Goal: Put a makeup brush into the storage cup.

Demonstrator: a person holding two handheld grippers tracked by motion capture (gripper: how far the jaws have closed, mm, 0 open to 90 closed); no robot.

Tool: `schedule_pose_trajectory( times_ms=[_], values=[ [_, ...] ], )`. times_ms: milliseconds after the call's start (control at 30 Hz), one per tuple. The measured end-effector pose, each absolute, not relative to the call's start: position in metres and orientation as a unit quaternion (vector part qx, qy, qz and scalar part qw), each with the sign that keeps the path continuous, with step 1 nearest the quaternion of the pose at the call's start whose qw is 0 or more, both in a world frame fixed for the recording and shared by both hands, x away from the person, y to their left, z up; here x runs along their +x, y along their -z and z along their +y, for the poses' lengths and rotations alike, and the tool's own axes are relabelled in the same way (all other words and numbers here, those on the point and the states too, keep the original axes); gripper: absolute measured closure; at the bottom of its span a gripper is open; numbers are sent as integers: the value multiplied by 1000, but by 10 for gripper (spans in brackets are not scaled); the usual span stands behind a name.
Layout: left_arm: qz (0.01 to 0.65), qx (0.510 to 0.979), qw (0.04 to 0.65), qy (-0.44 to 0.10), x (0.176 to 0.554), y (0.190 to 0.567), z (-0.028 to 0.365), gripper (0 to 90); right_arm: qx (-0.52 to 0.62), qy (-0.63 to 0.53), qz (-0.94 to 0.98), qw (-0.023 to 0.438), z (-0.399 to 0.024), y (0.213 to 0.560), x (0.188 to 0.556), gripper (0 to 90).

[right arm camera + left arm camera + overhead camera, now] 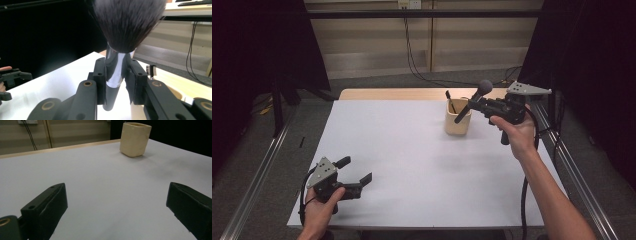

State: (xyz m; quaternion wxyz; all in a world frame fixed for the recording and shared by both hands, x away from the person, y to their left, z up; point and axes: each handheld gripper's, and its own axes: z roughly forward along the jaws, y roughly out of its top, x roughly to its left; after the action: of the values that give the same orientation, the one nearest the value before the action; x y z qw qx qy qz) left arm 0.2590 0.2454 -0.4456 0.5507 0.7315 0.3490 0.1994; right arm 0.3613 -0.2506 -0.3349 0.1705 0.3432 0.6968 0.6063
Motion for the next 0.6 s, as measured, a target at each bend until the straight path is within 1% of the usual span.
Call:
schedule_pose_trajectory(
  times_ms=[200,600],
  values=[
    [346,733,549,-202,259,446,245,36,350,-594,700,185,-252,327,372,721],
    [339,735,552,-204,257,444,243,35,379,-571,700,203,-252,329,394,721]
  ],
)
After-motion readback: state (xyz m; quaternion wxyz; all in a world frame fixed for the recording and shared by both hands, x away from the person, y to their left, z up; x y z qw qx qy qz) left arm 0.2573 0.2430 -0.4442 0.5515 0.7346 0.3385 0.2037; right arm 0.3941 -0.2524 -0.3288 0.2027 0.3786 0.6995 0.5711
